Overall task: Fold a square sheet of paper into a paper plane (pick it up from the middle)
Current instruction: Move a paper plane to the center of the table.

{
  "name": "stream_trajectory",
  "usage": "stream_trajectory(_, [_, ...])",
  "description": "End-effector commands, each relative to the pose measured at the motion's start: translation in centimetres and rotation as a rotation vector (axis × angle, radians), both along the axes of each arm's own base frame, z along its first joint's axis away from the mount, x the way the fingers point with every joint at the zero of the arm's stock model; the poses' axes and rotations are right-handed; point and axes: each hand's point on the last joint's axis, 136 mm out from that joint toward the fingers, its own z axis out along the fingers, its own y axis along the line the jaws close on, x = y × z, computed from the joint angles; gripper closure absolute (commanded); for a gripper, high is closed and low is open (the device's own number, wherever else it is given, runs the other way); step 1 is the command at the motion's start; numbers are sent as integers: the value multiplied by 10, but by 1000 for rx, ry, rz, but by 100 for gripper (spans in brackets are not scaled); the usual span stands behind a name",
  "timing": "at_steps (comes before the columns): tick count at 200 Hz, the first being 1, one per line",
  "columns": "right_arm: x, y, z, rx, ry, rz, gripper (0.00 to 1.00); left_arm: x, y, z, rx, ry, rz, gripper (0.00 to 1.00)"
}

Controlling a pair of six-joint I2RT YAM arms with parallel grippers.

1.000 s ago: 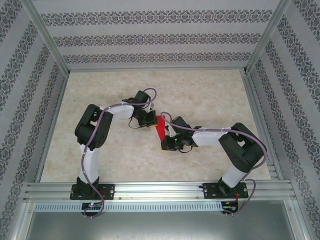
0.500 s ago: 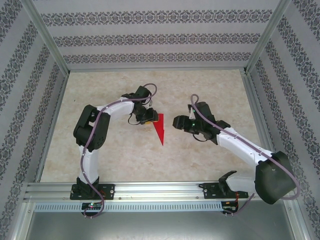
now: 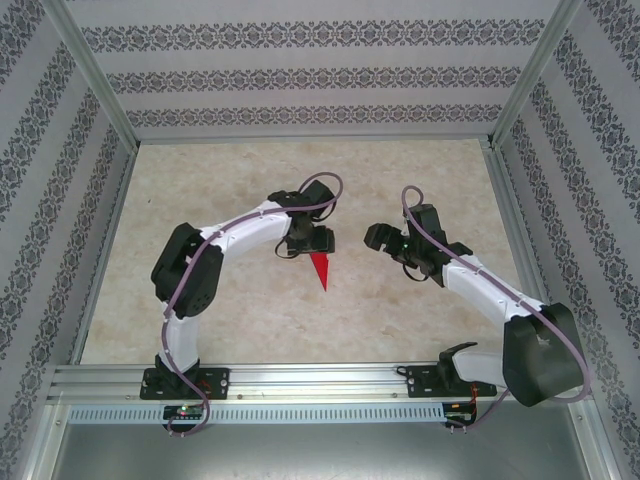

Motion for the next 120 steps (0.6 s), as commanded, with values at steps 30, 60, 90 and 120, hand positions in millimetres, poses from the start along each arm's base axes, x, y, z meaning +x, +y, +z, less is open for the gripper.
stream_trajectory(30, [2,-6,-9,10,1,-26,11,8,-6,-25,155,27,55,37])
stream_trajectory(60, [-1,-7,-13,12,15,-22,11,8,5,-27,211,19,78,45])
stream_trajectory(90, [-2,-6,-15,16,25,-21,11,10,14,-16,220,-26,113,55])
stream_trajectory(120, [0,-5,-17,25,34,-24,12,9,15,-15,194,-36,120,71])
